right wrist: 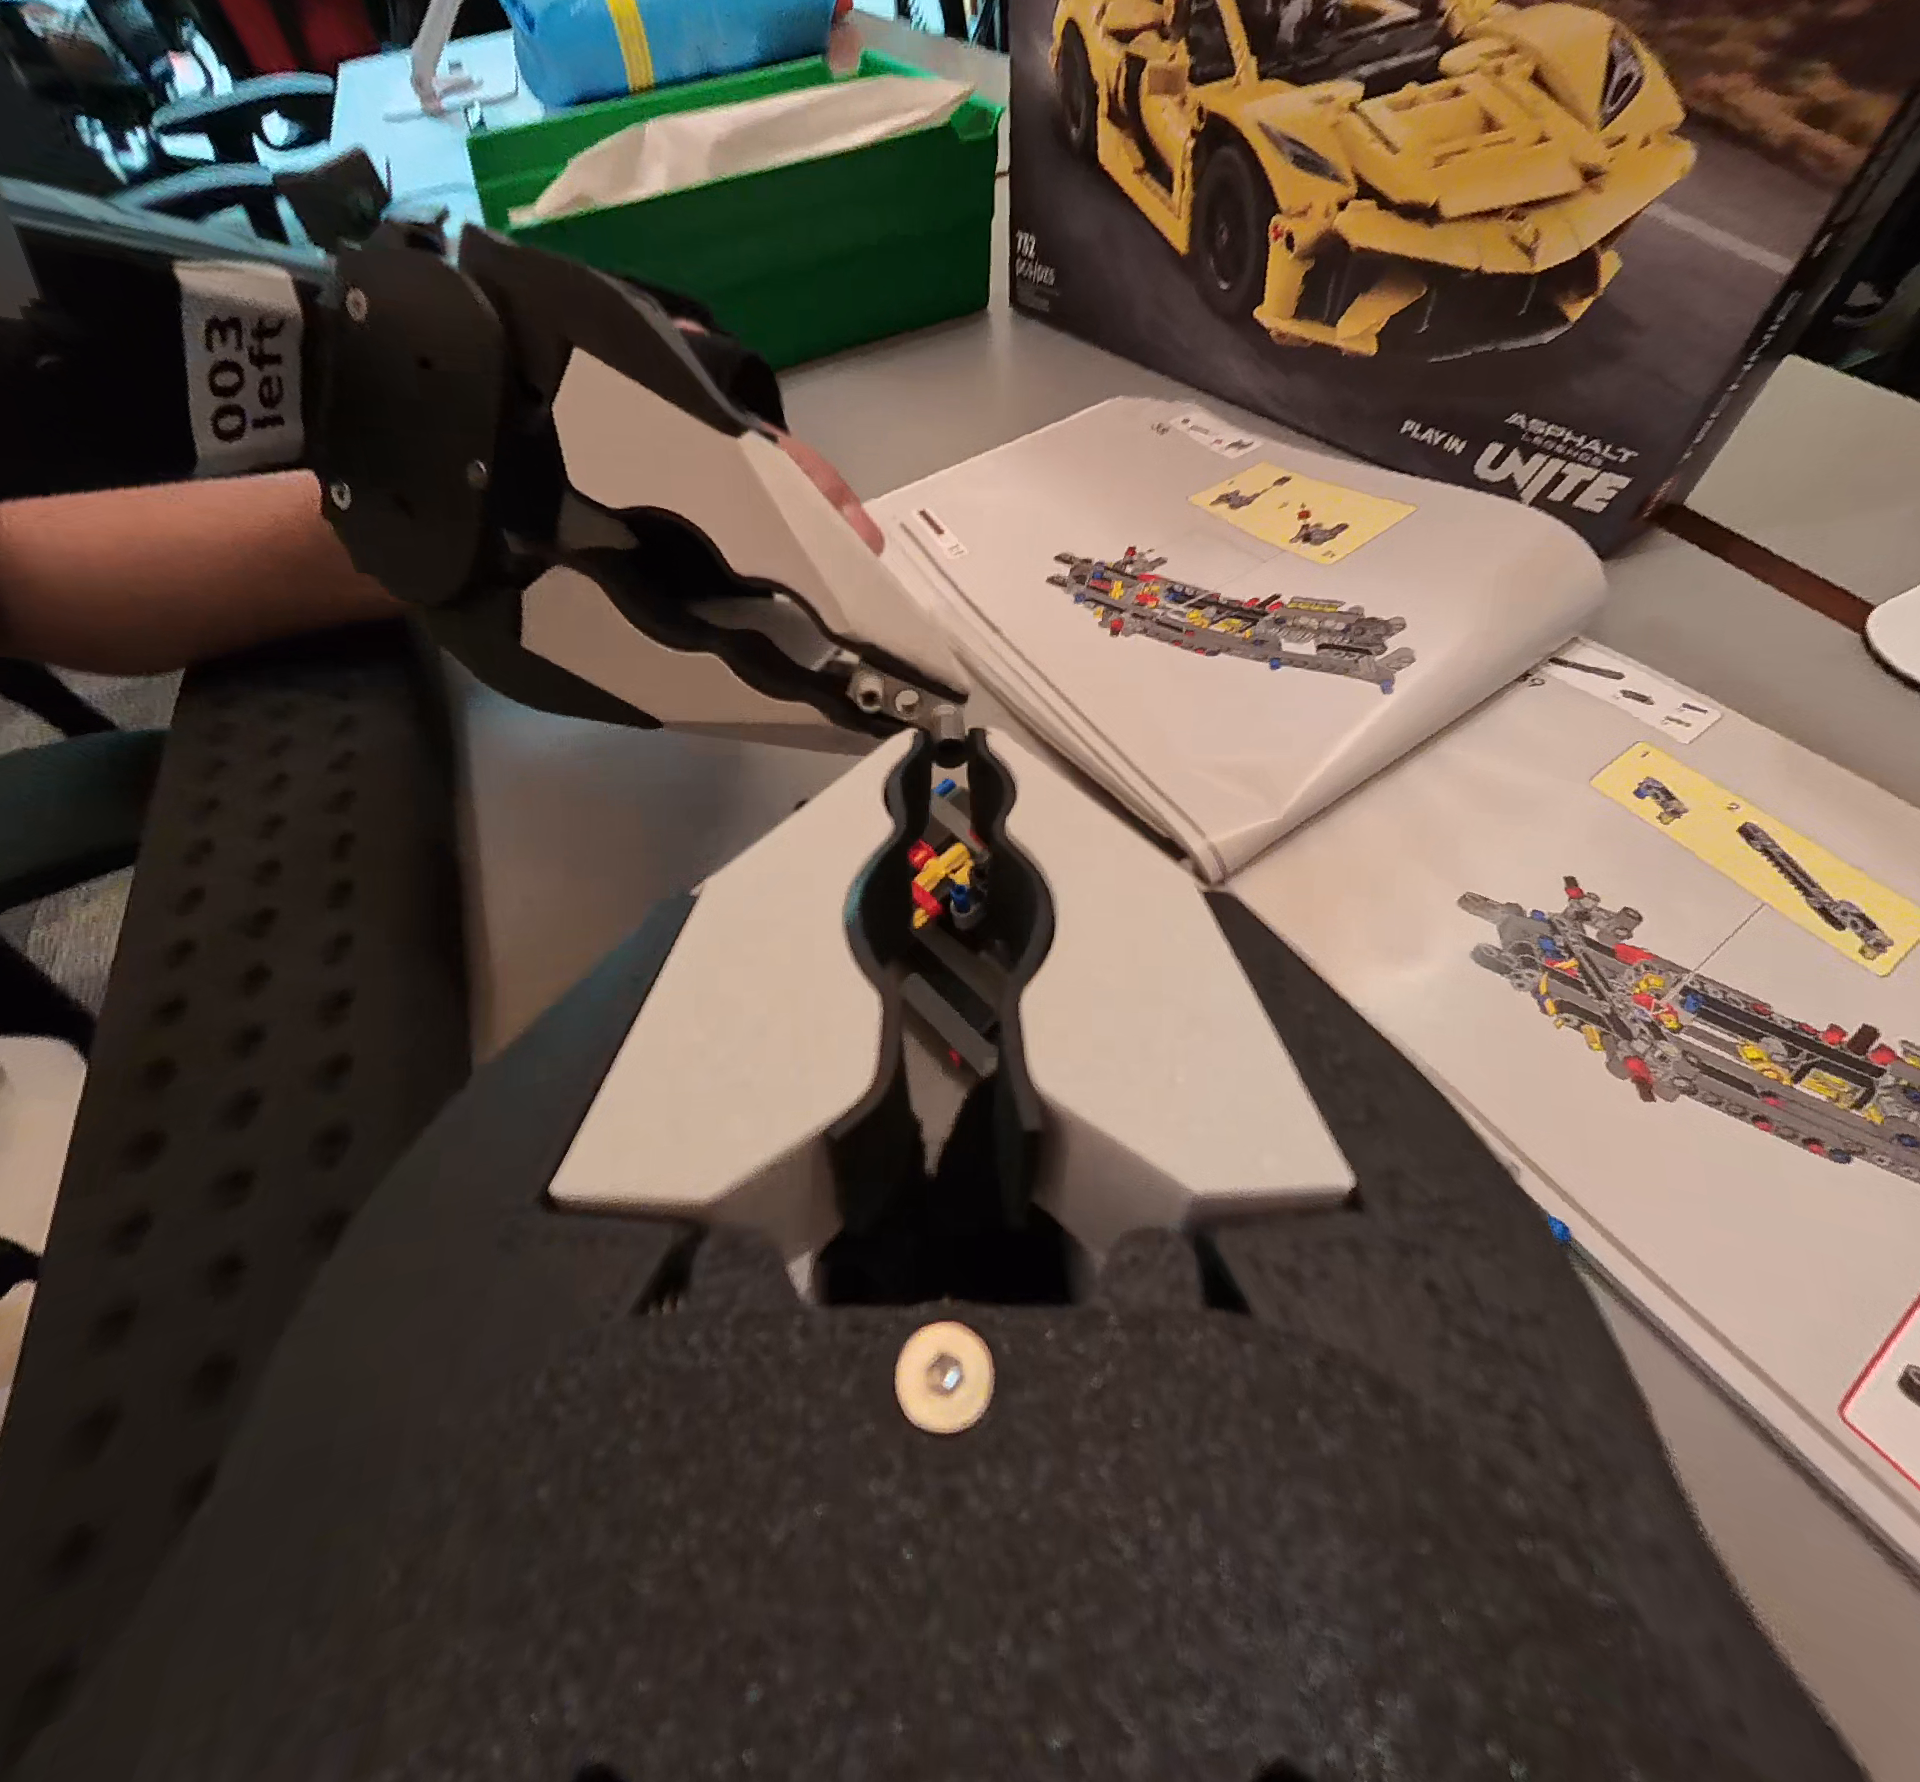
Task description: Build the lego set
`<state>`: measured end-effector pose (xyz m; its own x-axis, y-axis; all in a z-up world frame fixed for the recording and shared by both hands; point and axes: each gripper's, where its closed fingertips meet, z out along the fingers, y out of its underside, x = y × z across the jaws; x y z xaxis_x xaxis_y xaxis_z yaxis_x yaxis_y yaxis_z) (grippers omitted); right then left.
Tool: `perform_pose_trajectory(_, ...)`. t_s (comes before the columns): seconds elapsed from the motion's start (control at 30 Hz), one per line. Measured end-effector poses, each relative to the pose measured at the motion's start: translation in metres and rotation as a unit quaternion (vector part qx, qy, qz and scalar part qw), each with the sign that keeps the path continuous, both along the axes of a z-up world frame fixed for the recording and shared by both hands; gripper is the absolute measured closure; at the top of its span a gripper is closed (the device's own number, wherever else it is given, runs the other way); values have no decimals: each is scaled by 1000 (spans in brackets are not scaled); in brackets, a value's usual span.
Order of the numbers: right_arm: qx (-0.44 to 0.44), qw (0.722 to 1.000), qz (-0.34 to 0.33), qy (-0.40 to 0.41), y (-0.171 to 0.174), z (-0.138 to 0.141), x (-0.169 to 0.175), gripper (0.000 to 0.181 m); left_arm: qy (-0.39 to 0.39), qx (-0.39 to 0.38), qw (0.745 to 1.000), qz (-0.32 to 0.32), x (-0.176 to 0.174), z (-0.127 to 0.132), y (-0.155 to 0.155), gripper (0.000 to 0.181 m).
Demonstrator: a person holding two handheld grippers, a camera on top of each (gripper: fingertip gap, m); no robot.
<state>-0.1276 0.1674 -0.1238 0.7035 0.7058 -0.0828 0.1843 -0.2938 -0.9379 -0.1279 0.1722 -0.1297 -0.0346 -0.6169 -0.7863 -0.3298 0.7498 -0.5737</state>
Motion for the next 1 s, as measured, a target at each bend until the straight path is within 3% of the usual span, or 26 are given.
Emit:
perform_pose_trajectory(0.47,67,984,66,-151,-12,-9,0,177,34,-6,999,-24,0,-10,-12,174)
perform_pose_trajectory(0.8,59,990,89,-88,-17,-10,1,177,27,-18,999,-28,3,-10,-18,174)
perform_pose_trajectory(1.0,62,994,72,51,-16,6,2,177,-11,-98,994,-37,4,2,-19,175)
